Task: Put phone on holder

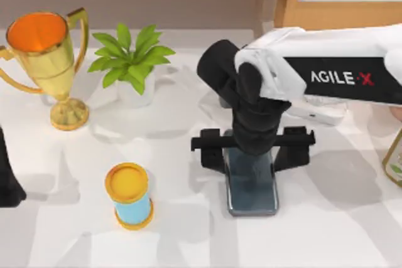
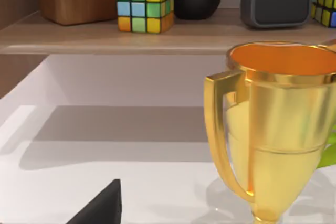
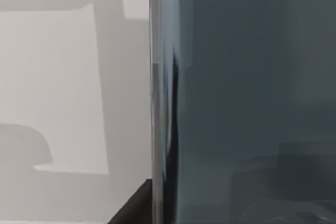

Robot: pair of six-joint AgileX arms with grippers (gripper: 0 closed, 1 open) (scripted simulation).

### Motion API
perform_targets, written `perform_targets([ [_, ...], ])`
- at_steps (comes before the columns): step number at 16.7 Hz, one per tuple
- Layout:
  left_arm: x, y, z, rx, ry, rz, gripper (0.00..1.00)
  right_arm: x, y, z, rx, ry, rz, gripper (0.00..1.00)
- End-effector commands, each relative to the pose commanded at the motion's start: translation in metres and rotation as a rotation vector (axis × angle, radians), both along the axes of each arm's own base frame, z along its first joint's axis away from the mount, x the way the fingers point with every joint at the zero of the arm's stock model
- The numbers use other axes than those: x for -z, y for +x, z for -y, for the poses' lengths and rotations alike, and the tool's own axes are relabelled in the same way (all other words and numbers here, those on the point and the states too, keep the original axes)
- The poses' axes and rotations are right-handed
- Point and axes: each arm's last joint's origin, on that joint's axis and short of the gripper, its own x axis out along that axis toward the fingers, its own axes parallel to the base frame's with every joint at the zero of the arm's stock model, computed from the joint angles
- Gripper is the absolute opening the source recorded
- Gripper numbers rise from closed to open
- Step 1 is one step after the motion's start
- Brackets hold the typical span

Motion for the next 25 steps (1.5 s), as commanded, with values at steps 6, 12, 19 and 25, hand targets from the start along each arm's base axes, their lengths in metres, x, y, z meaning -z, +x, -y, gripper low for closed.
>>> perform_targets([
  [6, 0.000, 0.000, 0.000, 0.000, 0.000, 0.000, 1.00, 0.000, 0.000, 0.000, 0.000, 0.000, 0.000, 0.00],
  [12, 0.000, 0.000, 0.000, 0.000, 0.000, 0.000, 1.00, -0.026, -0.001, 0.001, -0.007, -0.005, 0.026, 0.00],
  [19, 0.000, 0.000, 0.000, 0.000, 0.000, 0.000, 1.00, -0.035, -0.001, 0.002, -0.005, -0.007, 0.024, 0.00],
  [25, 0.000, 0.000, 0.000, 0.000, 0.000, 0.000, 1.00, -0.124, 0.029, 0.023, -0.111, 0.214, 0.230, 0.00],
])
